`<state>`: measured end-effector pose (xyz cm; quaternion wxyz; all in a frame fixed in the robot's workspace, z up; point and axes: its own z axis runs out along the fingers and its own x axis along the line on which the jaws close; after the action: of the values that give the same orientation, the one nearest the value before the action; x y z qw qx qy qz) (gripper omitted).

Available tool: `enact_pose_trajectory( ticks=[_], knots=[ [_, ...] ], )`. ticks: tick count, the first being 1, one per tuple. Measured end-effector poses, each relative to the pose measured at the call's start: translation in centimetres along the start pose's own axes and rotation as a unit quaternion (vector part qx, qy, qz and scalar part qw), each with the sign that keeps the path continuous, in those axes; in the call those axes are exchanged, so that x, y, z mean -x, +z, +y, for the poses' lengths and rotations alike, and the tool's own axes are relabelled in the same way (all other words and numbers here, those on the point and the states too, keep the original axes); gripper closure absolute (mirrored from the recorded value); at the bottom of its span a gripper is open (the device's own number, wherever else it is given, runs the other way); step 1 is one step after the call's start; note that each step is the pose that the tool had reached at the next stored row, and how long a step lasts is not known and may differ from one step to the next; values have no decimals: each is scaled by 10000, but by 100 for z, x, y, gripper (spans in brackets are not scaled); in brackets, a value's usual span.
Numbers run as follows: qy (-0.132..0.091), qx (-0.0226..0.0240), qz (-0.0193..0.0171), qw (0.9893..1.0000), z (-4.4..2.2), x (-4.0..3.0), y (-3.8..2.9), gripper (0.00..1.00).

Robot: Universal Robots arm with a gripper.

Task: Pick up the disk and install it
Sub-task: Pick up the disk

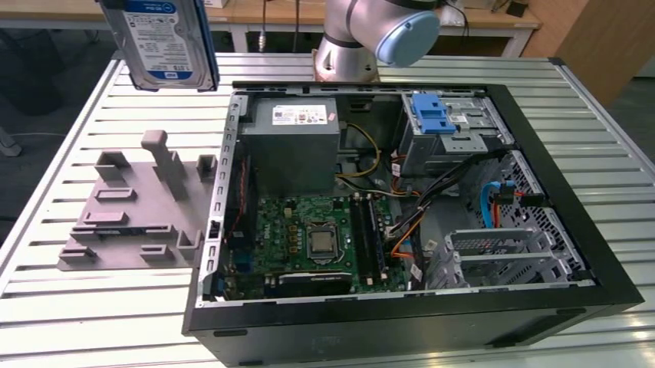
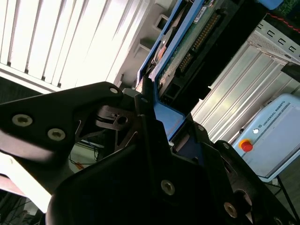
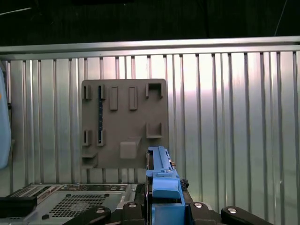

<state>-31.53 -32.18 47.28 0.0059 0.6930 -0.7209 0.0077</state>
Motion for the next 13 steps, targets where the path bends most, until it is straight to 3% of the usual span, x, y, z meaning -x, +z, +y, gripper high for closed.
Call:
enact_pose_trajectory(
  ticks=[7, 13],
  knots=[
    [0, 0, 0, 10000, -76, -7, 0, 64],
    [0, -1, 0, 10000, -125, -83, 3, 64]
  ],
)
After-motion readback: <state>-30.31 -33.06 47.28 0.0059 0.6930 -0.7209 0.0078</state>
